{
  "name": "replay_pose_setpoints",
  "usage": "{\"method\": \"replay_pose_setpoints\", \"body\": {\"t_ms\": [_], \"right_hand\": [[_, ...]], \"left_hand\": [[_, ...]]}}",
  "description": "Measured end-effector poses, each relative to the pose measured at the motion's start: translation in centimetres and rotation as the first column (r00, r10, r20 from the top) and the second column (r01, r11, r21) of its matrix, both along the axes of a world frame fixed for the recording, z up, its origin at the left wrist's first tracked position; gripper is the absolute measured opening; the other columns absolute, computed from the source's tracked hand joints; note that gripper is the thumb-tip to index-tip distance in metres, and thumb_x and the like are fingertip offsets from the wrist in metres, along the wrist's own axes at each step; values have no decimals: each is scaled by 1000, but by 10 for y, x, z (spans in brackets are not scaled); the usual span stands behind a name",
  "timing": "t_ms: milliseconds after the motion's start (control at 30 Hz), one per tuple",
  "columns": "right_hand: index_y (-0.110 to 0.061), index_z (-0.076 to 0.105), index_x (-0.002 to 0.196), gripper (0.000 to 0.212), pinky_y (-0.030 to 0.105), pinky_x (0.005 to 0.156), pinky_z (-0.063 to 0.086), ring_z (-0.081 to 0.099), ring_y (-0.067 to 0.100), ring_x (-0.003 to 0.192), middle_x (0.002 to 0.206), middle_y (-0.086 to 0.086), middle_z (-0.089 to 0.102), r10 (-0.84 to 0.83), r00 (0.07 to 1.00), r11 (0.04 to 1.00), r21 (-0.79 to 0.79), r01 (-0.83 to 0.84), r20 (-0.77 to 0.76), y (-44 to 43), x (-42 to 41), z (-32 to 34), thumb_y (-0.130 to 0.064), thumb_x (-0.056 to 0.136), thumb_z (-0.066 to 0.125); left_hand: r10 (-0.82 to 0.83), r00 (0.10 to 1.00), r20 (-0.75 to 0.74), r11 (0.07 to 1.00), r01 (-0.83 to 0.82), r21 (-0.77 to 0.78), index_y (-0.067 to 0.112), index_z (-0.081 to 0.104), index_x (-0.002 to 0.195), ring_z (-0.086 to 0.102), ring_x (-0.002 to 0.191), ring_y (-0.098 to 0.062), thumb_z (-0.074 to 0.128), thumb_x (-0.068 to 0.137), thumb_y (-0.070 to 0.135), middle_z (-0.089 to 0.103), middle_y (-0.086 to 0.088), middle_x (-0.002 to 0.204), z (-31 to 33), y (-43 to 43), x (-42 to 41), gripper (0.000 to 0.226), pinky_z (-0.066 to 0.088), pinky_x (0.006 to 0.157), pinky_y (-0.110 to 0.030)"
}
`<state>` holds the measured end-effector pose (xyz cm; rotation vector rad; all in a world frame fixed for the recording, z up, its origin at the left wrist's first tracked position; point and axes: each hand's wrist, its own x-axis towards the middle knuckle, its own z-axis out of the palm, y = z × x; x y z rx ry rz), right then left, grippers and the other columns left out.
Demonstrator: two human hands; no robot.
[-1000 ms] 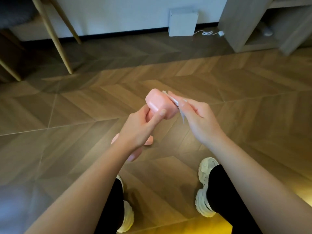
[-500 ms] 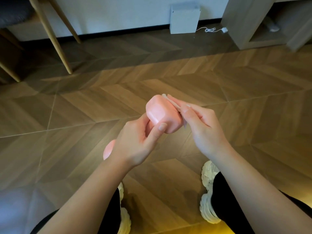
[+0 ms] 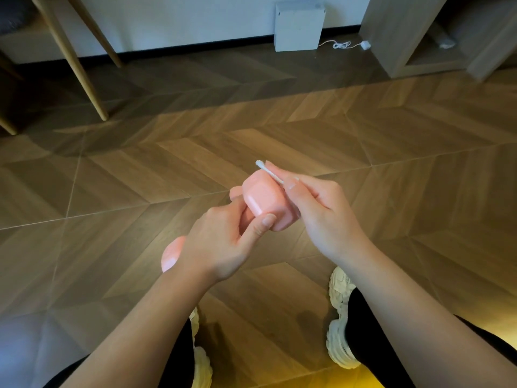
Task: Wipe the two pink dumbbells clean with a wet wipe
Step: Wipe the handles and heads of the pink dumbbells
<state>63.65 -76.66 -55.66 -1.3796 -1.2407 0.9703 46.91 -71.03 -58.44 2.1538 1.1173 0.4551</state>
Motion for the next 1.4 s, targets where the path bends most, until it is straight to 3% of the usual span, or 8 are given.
{"method": "replay_pose_setpoints", "body": {"t_ms": [133, 367, 600, 833, 967, 1100, 1300, 1400], "right_hand": [[-44, 69, 102, 35, 40, 112, 34, 50, 6, 132, 130, -11, 65, 7, 1000, 999, 32, -7, -5, -1, -2, 3, -25, 102, 39], [-36, 61, 119, 34, 45, 118, 23, 55, -4, 119, 82, -42, 57, 17, 995, 999, 49, -23, 103, -3, -2, 0, -20, 102, 37], [-49, 62, 108, 39, 51, 121, 19, 53, -7, 119, 99, -42, 60, -1, 995, 998, 56, -4, 95, -3, -3, 1, -19, 103, 37], [-19, 59, 134, 38, 45, 122, 17, 45, 4, 135, 114, -35, 62, 30, 983, 996, 82, -46, 180, -6, -4, -3, -19, 104, 36], [-50, 65, 109, 44, 47, 122, 19, 40, 4, 140, 144, -8, 53, 1, 980, 993, 118, -25, 200, -5, -5, 2, -18, 104, 36], [-19, 54, 139, 40, 49, 121, 21, 40, 6, 140, 146, -5, 52, 5, 963, 986, 160, -51, 271, -8, -6, -5, -12, 104, 38], [-13, 50, 142, 41, 46, 121, 23, 49, 5, 132, 139, -14, 57, -24, 953, 979, 198, -38, 303, -8, -3, -6, -13, 104, 37], [-15, 53, 139, 40, 43, 120, 25, 56, -12, 102, 90, -45, 57, -56, 958, 986, 164, 9, 280, -6, -2, -7, -17, 103, 37]], "left_hand": [[27, 998, 52, 999, -26, -25, 37, 47, 78, 56, 63, -16, 22, 79, 82, 58, 7, 65, 1, 2, 0, 52, 44, 59, -40], [59, 997, 55, 996, -55, -65, 37, 47, 76, 59, 63, -10, 19, 75, 87, 59, 9, 59, 0, 6, 0, 57, 45, 61, -35], [88, 993, 79, 992, -80, -96, 33, 48, 72, 57, 63, 3, 23, 79, 82, 61, 30, 63, 2, 6, 1, 55, 34, 55, -29], [142, 984, 110, 985, -130, -116, 26, 50, 69, 52, 54, -7, 24, 79, 79, 57, 8, 56, 0, 9, 0, 59, 40, 56, -37], [155, 982, 105, 985, -145, -98, 25, 50, 69, 54, 55, -15, 24, 80, 78, 57, 4, 59, 2, 11, -1, 60, 45, 61, -45], [178, 973, 147, 978, -159, -131, 23, 55, 74, 54, 52, -5, 25, 80, 79, 59, 10, 57, 2, 11, -1, 64, 44, 57, -37], [212, 956, 203, 972, -185, -142, 31, 50, 68, 55, 51, -4, 25, 82, 78, 60, 17, 57, 3, 11, -2, 55, 38, 57, -29], [218, 949, 229, 971, -187, -151, 32, 50, 67, 54, 50, -3, 27, 83, 77, 60, 17, 57, 3, 10, -2, 53, 37, 56, -28]]}}
